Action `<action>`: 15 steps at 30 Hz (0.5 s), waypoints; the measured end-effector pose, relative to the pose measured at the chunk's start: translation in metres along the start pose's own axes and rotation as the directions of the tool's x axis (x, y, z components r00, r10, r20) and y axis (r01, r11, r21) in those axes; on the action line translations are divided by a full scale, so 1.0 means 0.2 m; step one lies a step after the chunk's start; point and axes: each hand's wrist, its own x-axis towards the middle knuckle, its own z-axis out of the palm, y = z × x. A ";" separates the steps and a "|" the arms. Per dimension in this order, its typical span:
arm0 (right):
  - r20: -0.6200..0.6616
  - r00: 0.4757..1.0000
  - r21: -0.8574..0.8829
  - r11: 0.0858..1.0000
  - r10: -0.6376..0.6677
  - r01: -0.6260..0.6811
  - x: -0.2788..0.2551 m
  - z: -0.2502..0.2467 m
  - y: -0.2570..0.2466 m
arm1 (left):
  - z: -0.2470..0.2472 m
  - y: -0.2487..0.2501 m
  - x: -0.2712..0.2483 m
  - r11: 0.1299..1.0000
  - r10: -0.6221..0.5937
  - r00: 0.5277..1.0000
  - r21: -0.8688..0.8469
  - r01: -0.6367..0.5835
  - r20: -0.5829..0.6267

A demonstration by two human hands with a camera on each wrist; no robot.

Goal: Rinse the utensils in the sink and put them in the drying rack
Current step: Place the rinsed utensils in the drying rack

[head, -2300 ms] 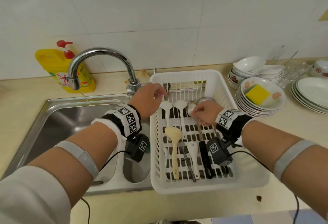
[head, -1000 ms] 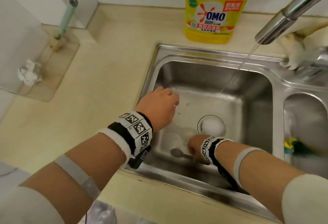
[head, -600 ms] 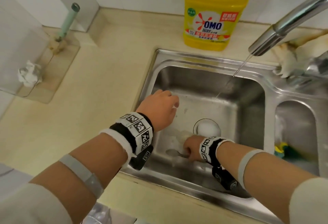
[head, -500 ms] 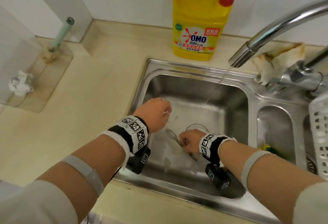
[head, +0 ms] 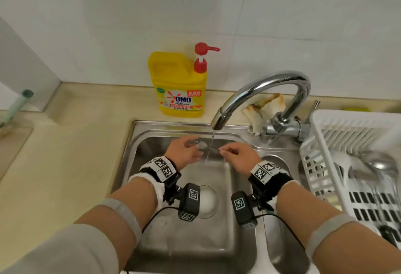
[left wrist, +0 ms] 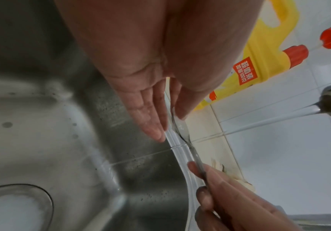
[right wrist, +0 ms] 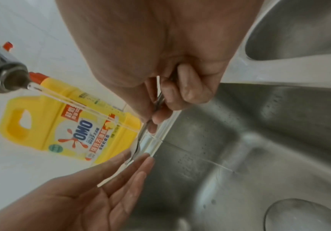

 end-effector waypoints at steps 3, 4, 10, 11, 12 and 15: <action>-0.014 1.000 0.042 0.999 -0.003 0.004 0.02 -0.05 -0.02 | 0.03 0.01 0.04 0.999 0.041 0.999 -0.005 -0.041 -0.023; -0.017 1.000 0.071 0.997 -0.004 0.005 0.02 -0.06 -0.01 | 0.04 0.01 0.06 0.999 0.049 0.998 -0.003 -0.049 -0.026; -0.166 0.983 0.350 0.937 0.075 -0.012 -0.01 -0.09 -0.03 | 0.07 -0.02 0.07 0.995 0.001 1.000 -0.104 -0.003 -0.025; -0.192 0.976 0.401 0.916 0.103 -0.018 -0.02 -0.09 -0.03 | 0.07 -0.02 0.06 0.995 0.000 1.000 -0.105 -0.002 -0.021; -0.211 0.969 0.443 0.896 0.131 -0.024 -0.02 -0.10 -0.03 | 0.08 -0.03 0.06 0.994 0.001 1.000 -0.108 -0.001 -0.008; -0.241 0.950 0.544 0.838 0.200 -0.039 -0.02 -0.10 -0.01 | 0.10 -0.02 0.04 0.991 -0.021 0.999 -0.128 0.025 0.036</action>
